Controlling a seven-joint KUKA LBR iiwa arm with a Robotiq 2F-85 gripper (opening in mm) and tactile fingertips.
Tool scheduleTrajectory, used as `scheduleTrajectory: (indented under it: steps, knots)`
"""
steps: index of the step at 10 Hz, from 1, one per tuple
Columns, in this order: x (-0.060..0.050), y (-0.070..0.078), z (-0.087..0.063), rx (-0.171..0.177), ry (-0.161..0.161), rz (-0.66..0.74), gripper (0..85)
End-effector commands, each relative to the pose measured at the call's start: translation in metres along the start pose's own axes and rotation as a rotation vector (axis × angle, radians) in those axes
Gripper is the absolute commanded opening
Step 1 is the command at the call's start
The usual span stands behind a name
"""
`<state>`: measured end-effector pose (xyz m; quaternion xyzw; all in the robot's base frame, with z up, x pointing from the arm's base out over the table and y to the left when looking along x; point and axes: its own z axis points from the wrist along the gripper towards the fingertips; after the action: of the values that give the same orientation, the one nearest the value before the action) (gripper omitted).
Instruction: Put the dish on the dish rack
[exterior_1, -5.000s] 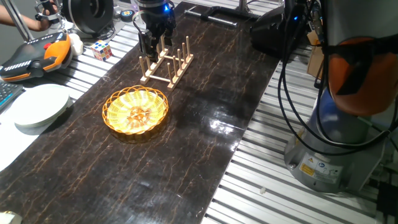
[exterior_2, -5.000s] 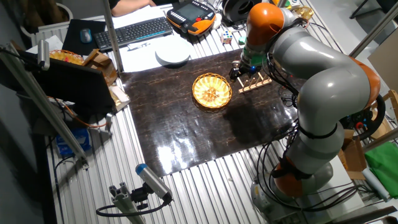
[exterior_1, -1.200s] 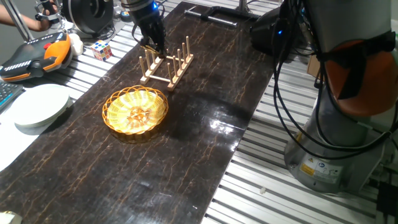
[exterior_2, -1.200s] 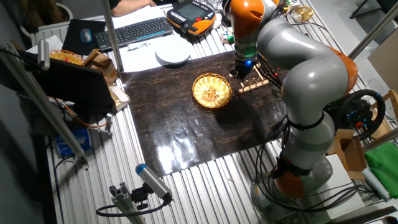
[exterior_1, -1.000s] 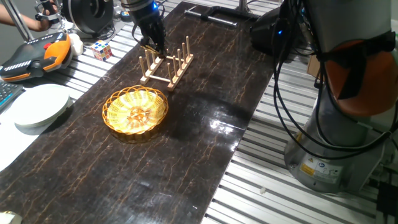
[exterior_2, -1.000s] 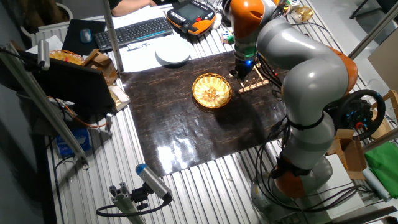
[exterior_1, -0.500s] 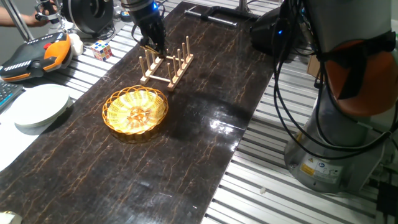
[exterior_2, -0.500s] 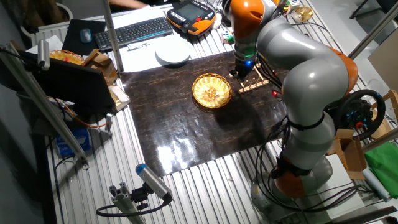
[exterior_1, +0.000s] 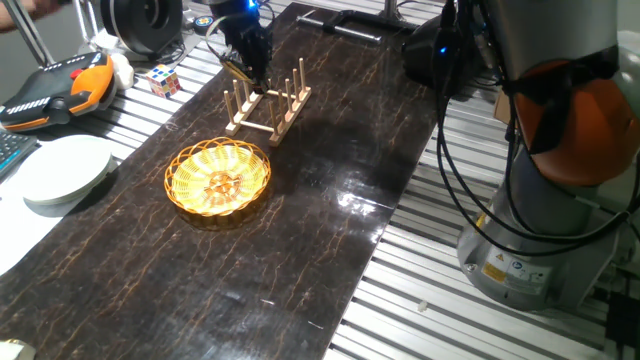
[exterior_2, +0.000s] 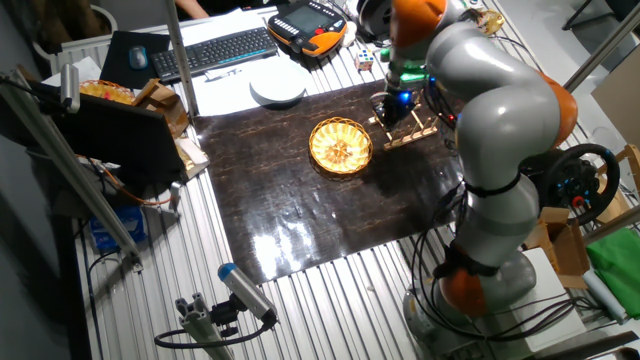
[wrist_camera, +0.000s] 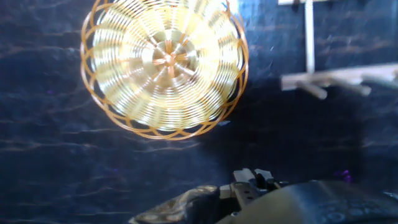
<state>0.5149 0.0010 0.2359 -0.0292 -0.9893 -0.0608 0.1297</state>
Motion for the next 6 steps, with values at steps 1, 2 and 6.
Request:
scheduleTrajectory:
  steps: [1, 2, 6]
  knots:
    - [0.0, 0.0, 0.0, -0.031, -0.006, 0.122, 2.0]
    - [0.0, 0.0, 0.0, -0.028, -0.042, 0.137, 2.0]
    - [-0.008, 0.006, 0.015, -0.013, -0.113, 0.236, 14.7]
